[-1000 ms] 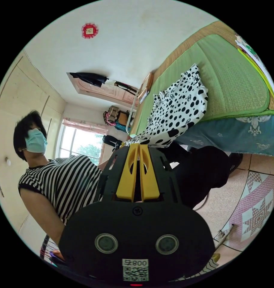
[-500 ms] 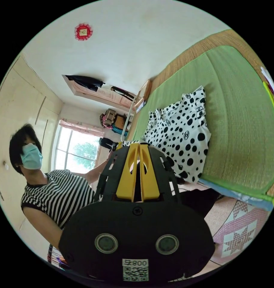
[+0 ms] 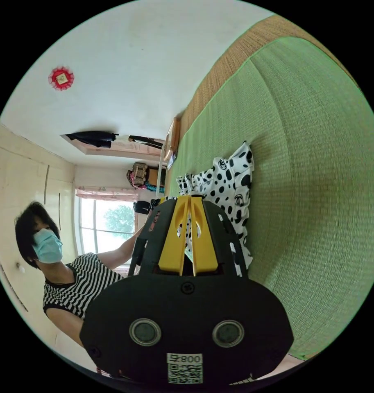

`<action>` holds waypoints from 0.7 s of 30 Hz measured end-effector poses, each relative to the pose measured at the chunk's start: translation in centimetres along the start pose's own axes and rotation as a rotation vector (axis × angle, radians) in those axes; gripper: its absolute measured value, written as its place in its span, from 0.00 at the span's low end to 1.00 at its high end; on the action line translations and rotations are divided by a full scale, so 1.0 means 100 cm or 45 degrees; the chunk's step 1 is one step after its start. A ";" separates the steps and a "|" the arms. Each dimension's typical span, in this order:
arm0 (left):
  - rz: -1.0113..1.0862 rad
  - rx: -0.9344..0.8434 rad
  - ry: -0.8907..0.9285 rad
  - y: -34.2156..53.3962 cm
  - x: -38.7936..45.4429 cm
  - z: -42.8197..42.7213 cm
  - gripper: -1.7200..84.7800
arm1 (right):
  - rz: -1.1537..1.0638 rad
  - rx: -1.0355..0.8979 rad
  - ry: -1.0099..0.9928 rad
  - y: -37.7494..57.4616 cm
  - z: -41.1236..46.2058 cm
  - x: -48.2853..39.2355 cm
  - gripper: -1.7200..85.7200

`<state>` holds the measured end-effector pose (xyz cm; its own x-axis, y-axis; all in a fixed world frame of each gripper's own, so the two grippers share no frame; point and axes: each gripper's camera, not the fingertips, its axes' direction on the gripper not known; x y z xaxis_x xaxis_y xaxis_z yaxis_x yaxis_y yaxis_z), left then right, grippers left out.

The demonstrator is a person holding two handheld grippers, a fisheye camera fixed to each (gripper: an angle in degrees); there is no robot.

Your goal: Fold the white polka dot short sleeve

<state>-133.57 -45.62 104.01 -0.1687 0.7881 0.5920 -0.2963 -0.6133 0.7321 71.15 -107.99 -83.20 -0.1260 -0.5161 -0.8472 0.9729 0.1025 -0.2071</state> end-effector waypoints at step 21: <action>0.046 -0.146 -0.144 -0.057 0.062 0.108 0.06 | 0.210 -0.037 -0.088 -0.148 0.009 0.045 0.02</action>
<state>-122.75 -37.82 107.19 -0.0758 0.7508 0.6561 -0.3982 -0.6261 0.6704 56.39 -112.62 -83.47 0.0492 -0.5472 -0.8355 0.9732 0.2145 -0.0832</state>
